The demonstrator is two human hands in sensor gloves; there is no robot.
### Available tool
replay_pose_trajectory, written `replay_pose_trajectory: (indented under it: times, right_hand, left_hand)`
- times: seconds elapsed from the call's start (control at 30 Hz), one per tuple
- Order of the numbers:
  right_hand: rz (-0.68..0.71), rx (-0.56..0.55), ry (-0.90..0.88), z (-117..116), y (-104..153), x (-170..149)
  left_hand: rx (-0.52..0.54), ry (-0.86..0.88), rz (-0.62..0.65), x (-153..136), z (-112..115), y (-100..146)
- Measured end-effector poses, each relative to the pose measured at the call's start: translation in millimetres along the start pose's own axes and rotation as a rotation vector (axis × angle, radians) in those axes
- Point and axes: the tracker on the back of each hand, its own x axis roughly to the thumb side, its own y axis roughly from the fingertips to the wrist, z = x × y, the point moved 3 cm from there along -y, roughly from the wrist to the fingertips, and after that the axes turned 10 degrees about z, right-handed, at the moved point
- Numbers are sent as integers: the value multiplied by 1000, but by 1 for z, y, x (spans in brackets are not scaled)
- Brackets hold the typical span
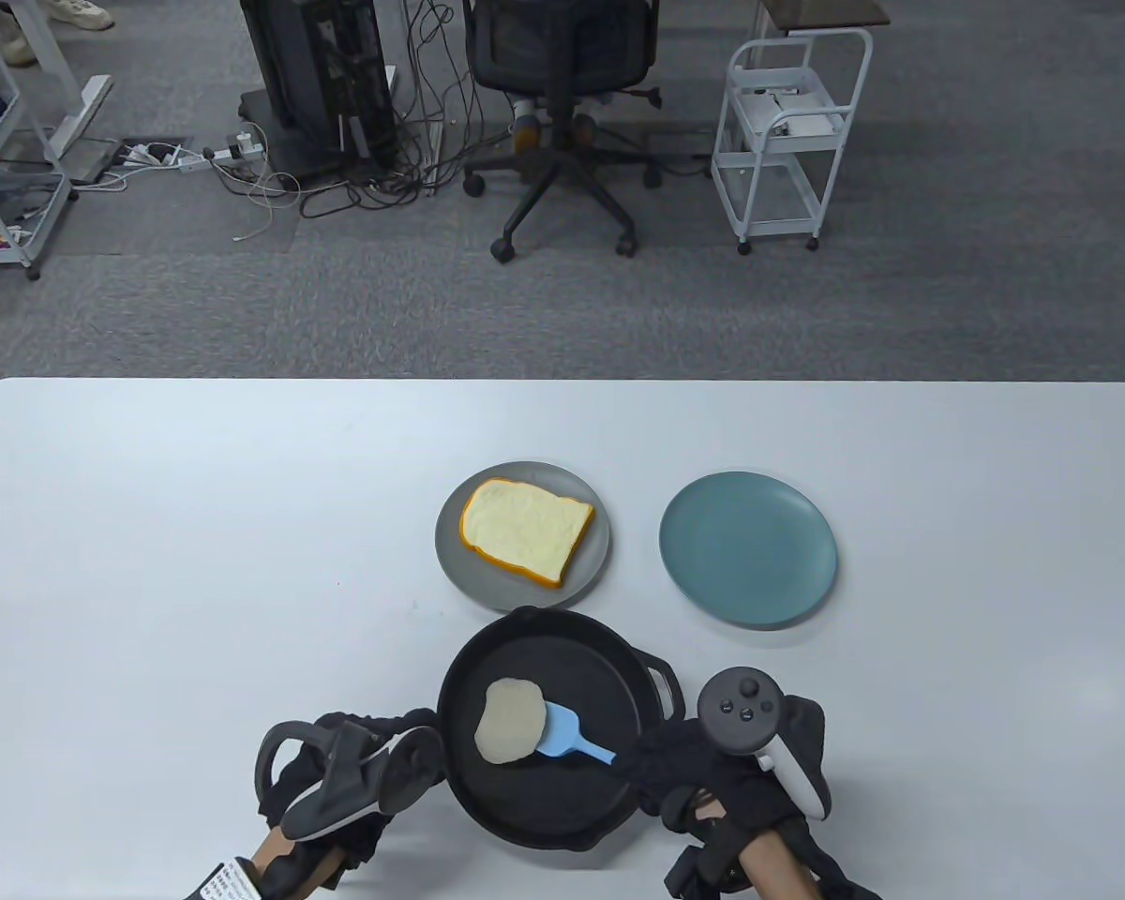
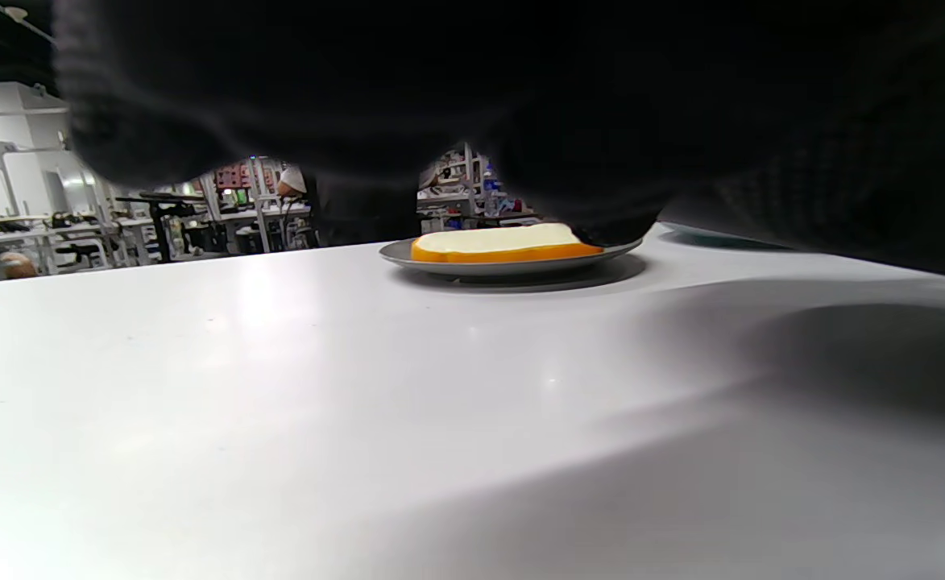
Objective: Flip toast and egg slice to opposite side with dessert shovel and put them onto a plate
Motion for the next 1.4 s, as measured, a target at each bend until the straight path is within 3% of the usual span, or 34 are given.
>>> replay_pose_trajectory:
  times: [0.4,0.93,1.13,1.4]
  right_hand:
    - [31,29,-123,-18,-10,3]
    - [52,-37,-284,5,-4,-13]
    - [43,-155,-373,31,2,-25]
    - [-69,-399,-417,74,12,-58]
  left_hand:
    - [0,-38,39,15,-1,1]
    - [-23,26,-25,-14,2,-1]
    - [-40,31,-23,-15,2,-1]
    - [-59,37,-7,-13,3,-1]
